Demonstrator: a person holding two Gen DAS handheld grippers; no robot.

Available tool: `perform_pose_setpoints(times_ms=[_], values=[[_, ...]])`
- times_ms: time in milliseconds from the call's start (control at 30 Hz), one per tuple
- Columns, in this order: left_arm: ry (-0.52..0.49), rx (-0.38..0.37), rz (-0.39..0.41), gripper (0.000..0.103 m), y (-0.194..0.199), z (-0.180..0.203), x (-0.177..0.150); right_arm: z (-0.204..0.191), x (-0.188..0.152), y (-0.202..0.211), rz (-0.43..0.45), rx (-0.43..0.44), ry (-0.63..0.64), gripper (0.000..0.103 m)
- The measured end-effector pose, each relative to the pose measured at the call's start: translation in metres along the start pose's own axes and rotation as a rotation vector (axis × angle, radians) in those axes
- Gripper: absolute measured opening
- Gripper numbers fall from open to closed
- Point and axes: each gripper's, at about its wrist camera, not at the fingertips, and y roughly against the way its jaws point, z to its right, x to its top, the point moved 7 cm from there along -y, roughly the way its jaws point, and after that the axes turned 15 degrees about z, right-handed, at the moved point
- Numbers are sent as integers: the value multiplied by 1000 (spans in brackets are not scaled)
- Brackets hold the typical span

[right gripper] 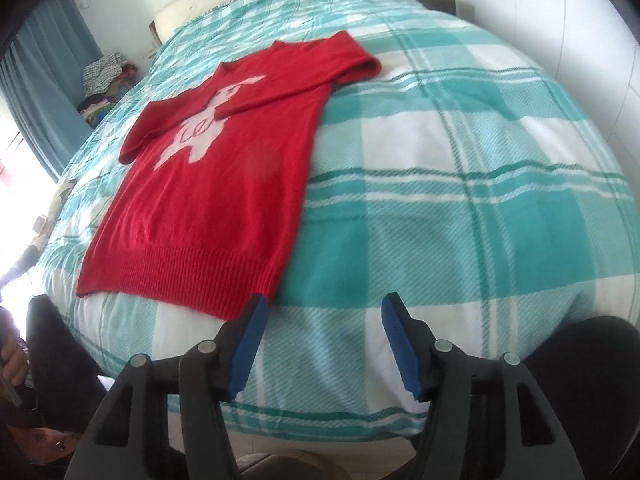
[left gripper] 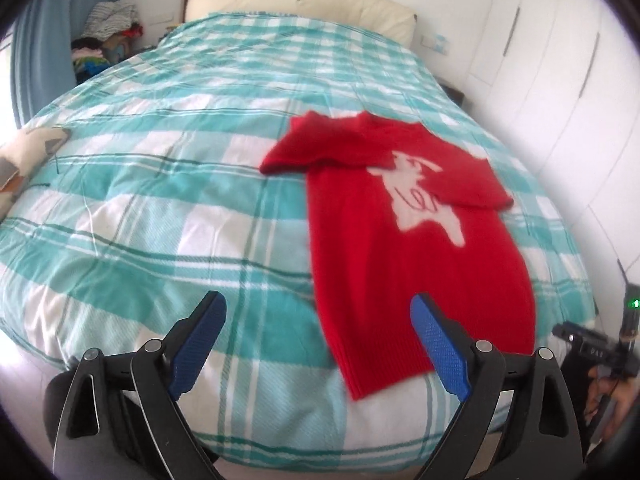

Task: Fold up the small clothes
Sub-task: 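Open both tools and release the flattened sweater hem, then grasp the sweater sleeve cuff with the right tool and lift it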

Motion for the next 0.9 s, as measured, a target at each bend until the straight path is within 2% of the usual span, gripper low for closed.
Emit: perform_pose_setpoints(times_ms=[133, 300, 367, 400, 433, 500, 567, 633, 700, 800, 867, 900], values=[[108, 54, 61, 94, -26, -19, 19, -2, 16, 1, 28, -10, 45, 60], [62, 218, 150, 94, -45, -49, 4, -19, 54, 3, 79, -26, 240, 60], [59, 275, 90, 94, -52, -61, -8, -27, 80, 1, 128, -38, 351, 66], [82, 255, 65, 94, -56, -63, -10, -33, 94, -3, 154, -48, 419, 77], [111, 226, 66, 94, -56, -65, -10, -39, 106, -9, 185, -57, 491, 81], [140, 235, 83, 94, -55, -69, -9, -55, 125, -30, 220, -42, 600, 83], [130, 265, 82, 94, -56, -73, -10, -79, 138, -53, 225, 51, 633, 83], [131, 282, 72, 94, -56, -75, -13, -108, 145, -78, 220, 155, 640, 83], [139, 283, 61, 94, -57, -77, -15, -136, 147, -109, 191, 214, 672, 83], [140, 292, 50, 94, -59, -79, -18, -167, 142, -160, 115, 247, 722, 82], [141, 295, 42, 94, -60, -80, -19, -177, 137, -193, 66, 247, 730, 77], [142, 295, 37, 94, -61, -81, -19, -177, 134, -208, 41, 246, 720, 71]])
